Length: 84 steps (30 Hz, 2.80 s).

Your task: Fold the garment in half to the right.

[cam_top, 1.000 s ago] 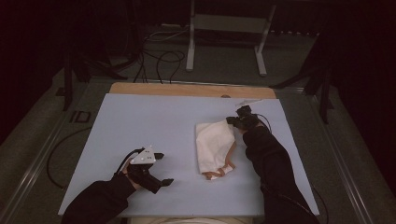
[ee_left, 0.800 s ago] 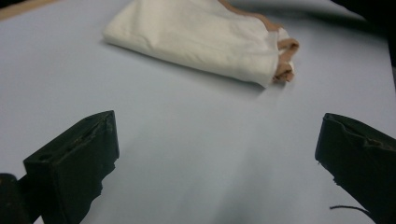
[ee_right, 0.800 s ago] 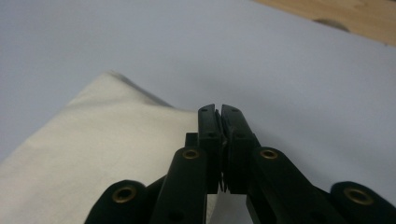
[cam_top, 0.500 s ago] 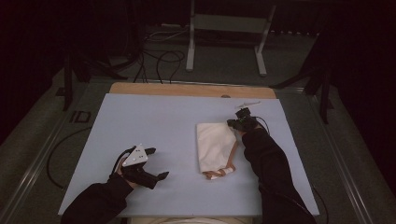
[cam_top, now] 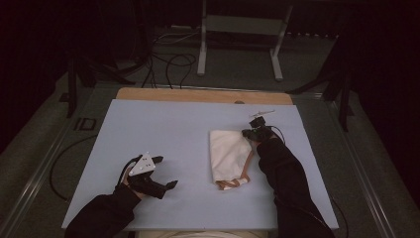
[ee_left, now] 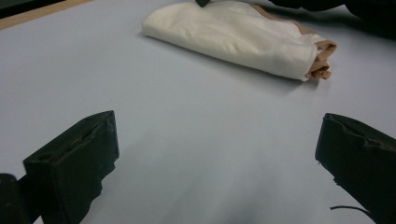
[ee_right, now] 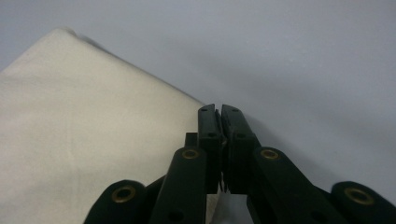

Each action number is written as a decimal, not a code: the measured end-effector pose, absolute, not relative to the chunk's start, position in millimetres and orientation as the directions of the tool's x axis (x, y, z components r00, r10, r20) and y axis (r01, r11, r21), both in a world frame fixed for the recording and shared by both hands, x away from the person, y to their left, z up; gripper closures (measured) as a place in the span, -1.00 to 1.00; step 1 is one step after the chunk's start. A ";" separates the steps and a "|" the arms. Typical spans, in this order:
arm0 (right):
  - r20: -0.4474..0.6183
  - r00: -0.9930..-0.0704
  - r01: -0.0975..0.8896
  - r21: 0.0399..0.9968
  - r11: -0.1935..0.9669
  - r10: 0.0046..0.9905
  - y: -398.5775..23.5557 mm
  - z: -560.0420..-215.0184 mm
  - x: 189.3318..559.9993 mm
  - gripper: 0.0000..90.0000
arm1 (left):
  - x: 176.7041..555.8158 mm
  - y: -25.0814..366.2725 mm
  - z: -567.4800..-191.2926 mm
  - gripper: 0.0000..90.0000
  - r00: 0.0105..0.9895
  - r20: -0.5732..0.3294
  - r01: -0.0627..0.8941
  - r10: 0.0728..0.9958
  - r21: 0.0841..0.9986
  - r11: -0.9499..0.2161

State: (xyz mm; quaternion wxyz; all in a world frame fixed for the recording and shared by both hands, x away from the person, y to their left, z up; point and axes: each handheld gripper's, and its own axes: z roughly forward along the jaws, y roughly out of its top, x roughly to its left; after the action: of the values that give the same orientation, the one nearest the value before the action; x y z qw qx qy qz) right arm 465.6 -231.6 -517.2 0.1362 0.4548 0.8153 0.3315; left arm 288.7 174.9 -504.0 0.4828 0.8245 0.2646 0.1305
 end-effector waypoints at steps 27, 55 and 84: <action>0.099 -0.585 0.618 0.698 0.363 0.805 -217.1 -490.3 463.2 -0.12 | 288.9 177.0 -501.9 -0.99 0.825 -0.044 0.312 0.564 0.866 -0.390; 0.161 -0.742 0.524 0.745 0.412 0.651 -197.6 -465.1 429.9 -0.74 | 291.4 188.2 -488.6 -0.99 0.834 -0.044 0.311 0.549 0.861 -0.402; 0.149 -0.723 0.501 0.785 0.363 0.674 -241.9 -485.1 347.8 -0.79 | 281.0 225.4 -500.7 -0.99 0.803 -0.036 0.353 0.595 0.833 -0.427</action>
State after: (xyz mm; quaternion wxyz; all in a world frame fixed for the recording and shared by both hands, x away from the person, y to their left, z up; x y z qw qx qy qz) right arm 347.8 -241.9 -485.1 0.0995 0.3585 0.8196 0.4356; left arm 281.0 225.4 -500.7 0.4538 0.8341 0.2839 0.1332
